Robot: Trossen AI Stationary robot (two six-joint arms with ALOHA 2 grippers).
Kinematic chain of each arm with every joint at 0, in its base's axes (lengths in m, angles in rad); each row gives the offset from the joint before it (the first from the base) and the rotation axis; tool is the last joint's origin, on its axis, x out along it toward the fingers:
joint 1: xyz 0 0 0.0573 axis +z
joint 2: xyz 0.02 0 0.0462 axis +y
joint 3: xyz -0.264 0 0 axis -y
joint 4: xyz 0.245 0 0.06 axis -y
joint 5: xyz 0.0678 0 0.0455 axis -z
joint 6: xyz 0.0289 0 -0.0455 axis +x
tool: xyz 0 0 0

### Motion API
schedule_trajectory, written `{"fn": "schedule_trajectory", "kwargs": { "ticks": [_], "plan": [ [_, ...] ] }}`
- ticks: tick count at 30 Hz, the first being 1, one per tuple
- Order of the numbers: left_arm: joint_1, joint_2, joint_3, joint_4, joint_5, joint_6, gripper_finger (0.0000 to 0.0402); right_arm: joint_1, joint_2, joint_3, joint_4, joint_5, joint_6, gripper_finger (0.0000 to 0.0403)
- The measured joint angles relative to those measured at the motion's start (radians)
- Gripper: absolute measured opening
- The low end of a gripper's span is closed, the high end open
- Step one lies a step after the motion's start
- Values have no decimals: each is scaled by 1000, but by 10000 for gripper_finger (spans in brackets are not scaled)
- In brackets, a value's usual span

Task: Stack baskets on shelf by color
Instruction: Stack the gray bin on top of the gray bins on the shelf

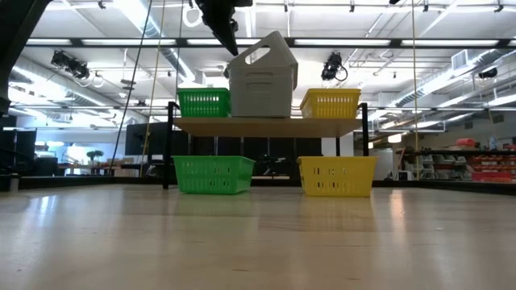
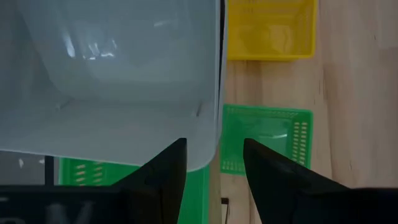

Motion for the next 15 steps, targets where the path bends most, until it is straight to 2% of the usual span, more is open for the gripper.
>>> {"fn": "schedule_trajectory", "kwargs": {
  "ticks": [10, 15],
  "plan": [
    [5, 0, -10, -7, 33, 11, 164, 0, 0, 0, 0, 22, -1, 256],
    [5, 3, -10, 3, 37, 5, 145, 0, 0, 0, 0, 22, 0, 256]
  ]
}}
